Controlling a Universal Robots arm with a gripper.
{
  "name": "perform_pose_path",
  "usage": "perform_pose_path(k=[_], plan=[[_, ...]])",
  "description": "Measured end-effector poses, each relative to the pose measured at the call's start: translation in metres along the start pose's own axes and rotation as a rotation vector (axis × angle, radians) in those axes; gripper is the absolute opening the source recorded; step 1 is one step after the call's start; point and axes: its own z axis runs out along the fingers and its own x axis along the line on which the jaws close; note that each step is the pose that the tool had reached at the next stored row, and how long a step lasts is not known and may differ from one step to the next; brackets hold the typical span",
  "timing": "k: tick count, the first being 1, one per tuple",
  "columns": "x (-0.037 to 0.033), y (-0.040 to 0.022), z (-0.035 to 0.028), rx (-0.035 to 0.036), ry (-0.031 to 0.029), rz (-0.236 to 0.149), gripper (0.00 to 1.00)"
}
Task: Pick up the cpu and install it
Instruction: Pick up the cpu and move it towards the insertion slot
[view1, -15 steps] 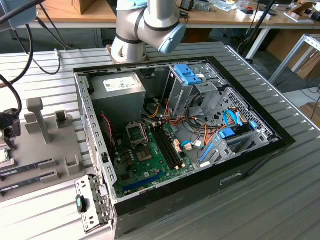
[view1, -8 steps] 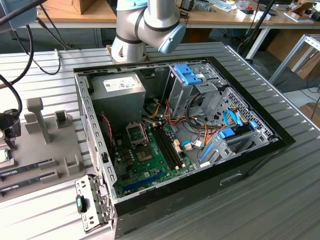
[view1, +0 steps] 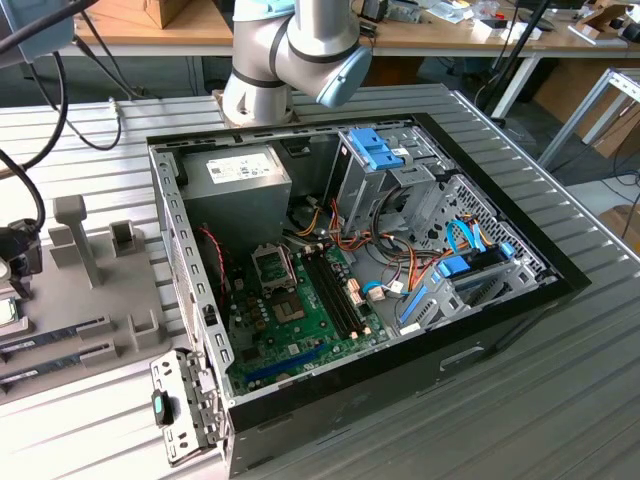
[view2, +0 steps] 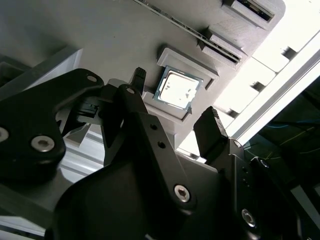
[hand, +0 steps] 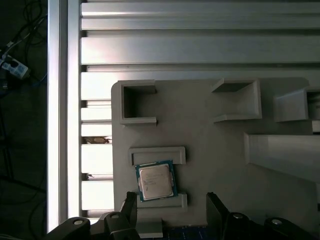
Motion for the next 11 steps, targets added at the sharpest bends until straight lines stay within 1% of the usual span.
perform_pose_path(k=[11], plan=[[0.0001, -0.0001, 0.0025, -0.0001, 0.0002, -0.004, 0.66]])
